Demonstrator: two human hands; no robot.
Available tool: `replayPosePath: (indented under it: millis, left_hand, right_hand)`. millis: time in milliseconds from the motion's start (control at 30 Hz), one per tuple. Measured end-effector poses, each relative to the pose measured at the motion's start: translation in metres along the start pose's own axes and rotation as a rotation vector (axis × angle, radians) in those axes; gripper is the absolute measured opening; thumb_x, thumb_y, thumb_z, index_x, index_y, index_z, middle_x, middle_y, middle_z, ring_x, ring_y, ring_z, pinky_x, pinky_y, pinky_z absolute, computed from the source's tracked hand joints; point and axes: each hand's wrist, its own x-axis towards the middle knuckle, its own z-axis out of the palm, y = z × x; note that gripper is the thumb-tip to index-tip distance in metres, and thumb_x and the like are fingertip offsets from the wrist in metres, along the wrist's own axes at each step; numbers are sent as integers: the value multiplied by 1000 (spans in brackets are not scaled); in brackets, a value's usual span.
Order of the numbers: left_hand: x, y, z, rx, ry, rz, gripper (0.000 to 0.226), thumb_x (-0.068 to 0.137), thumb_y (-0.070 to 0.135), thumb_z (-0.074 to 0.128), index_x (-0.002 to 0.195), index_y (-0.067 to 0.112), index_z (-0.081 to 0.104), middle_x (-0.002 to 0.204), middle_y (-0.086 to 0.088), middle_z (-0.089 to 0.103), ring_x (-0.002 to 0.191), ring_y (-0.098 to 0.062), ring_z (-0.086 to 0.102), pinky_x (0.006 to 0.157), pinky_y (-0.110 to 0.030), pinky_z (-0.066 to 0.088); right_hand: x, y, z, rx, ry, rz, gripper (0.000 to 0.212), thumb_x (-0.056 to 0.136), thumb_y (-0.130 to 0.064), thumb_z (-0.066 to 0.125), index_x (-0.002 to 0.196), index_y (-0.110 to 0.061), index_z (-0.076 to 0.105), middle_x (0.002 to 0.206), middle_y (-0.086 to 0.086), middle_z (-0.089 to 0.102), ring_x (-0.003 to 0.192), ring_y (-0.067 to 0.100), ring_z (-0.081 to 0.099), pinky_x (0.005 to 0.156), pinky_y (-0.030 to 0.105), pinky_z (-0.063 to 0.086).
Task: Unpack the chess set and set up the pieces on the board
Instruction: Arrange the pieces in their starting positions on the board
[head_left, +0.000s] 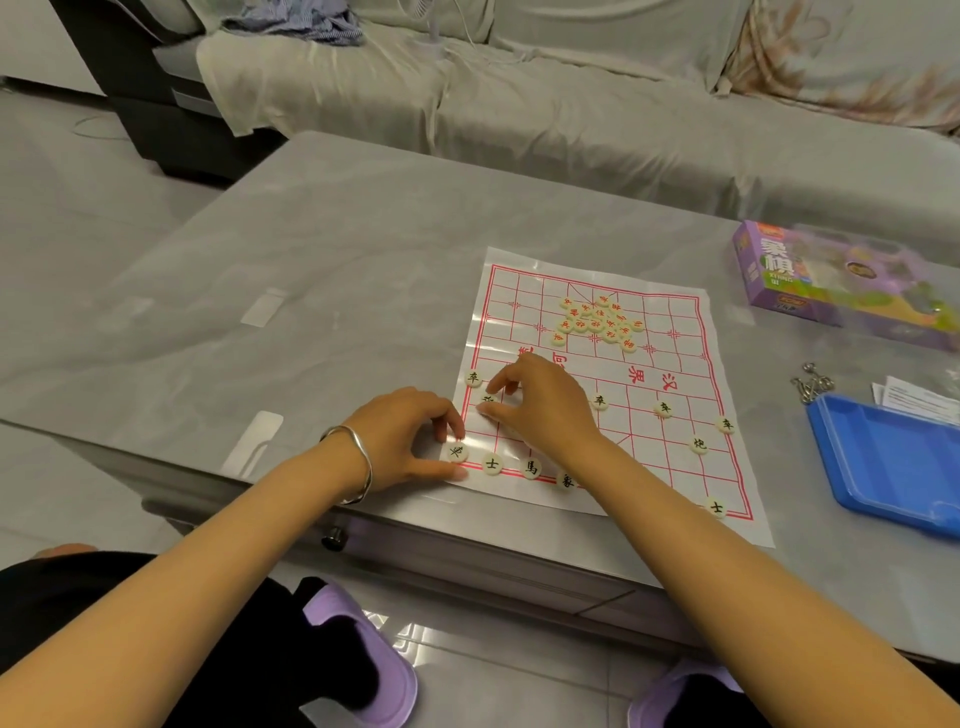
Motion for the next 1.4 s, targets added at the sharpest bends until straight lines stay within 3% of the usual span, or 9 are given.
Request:
replayPosePath:
  millis: [133,300,600,833,967,1100,1400]
  left_hand:
    - [2,-2,1,-15,-1,-9,37,72,51,70,102,32,58,88,16,53,84,-6,47,68,-11,36]
    - [2,-1,1,-6,3,-8,36,73,48,71,103,33,58,91,13,56,86,-8,48,74,-17,42]
    - [1,-2,2,-11,8,-12,36,74,47,70,104,32,58,91,14,54,84,-6,45,69,-10,36]
    - [0,-5,0,-63,-6,-21,34,75,42,71,107,34,62,94,15,58,88,-7,48,76,-20,46]
    - [-1,-2,0,-35,-24,-4,31,77,40,70,106,34,64,95,15,56,88,-8,48,78,-23,48]
    - [-2,-4,0,-33,-4,4,27,75,42,71,99,33,64,90,17,56,85,-6,48,73,-18,43]
    - [0,-2,3,-7,-2,-24,32,74,45,71,100,29,63,92,14,56,87,-8,49,72,-17,42]
  right_hand:
    - [-3,7,-7,26,-31,-5,27,82,-35,69,105,-21,70,107,-3,62,91,10,52,73,22,37]
    - [-7,13,-8,56,-45,-4,27,84,-32,67,108,-21,69,111,-2,63,85,4,45,71,18,34]
    - [-8,13,-8,83,-73,-20,28,85,-30,66,111,-21,68,113,-1,63,86,6,46,72,18,35]
    - [-15,20,-28,245,0,-10,24,84,-29,67,105,-19,69,95,-4,62,66,1,44,63,13,33]
    - [-25,27,-24,100,-123,-7,29,83,-34,68,109,-22,68,107,-5,63,76,3,46,70,17,37]
    - [-31,30,-20,95,-130,2,29,82,-33,69,109,-23,67,115,-5,62,87,4,47,79,22,43]
    - [-31,28,-19,95,-119,1,27,84,-30,66,110,-21,67,116,-3,62,89,6,48,79,20,42]
